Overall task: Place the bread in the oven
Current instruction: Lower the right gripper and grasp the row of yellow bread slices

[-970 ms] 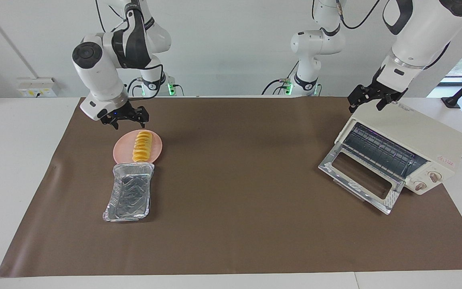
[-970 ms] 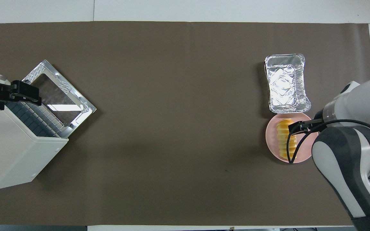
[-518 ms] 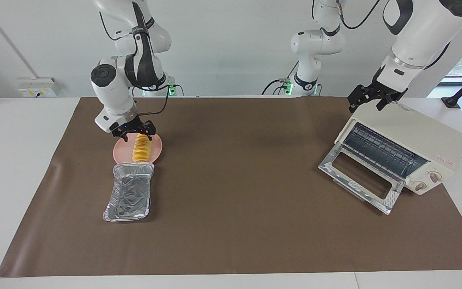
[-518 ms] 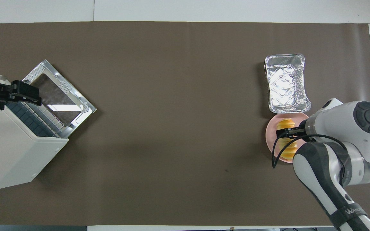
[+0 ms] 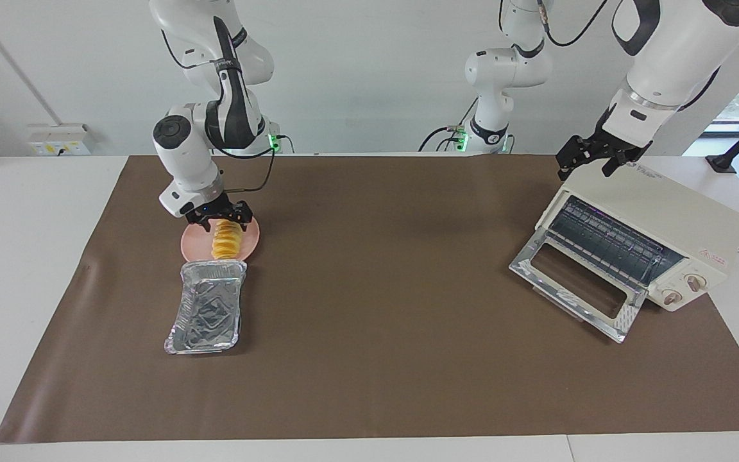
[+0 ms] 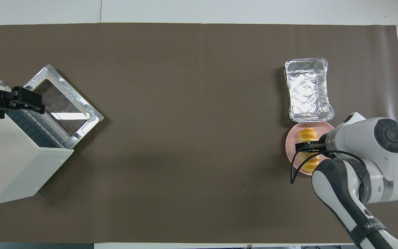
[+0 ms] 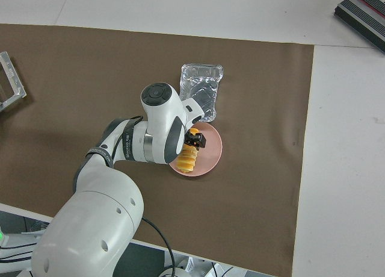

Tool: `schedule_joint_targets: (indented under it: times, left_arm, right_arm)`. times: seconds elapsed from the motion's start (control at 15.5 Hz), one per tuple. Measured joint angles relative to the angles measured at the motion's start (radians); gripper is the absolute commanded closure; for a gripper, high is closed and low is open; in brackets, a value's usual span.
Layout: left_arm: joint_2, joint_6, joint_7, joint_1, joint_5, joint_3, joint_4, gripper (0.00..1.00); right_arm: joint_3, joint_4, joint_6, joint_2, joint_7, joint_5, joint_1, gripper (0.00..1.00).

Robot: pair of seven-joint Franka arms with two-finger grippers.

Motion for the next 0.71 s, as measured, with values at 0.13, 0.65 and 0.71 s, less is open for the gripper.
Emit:
schedule_joint_targets:
  times: [0.13, 0.65, 0.71]
  left_arm:
    - [0.0, 0.0, 0.0, 0.0, 0.0, 0.0, 0.0, 0.0]
    - [0.0, 0.0, 0.0, 0.0, 0.0, 0.0, 0.0, 0.0]
    - [0.0, 0.0, 0.0, 0.0, 0.0, 0.0, 0.0, 0.0]
  right_arm:
    - [0.0, -0.023, 0.03, 0.004, 0.001, 0.012, -0.001, 0.07]
    - [0.0, -0.032, 0.042, 0.005, 0.002, 0.015, -0.04, 0.83]
    - [0.0, -0.031, 0.038, 0.004, 0.002, 0.015, -0.04, 0.83]
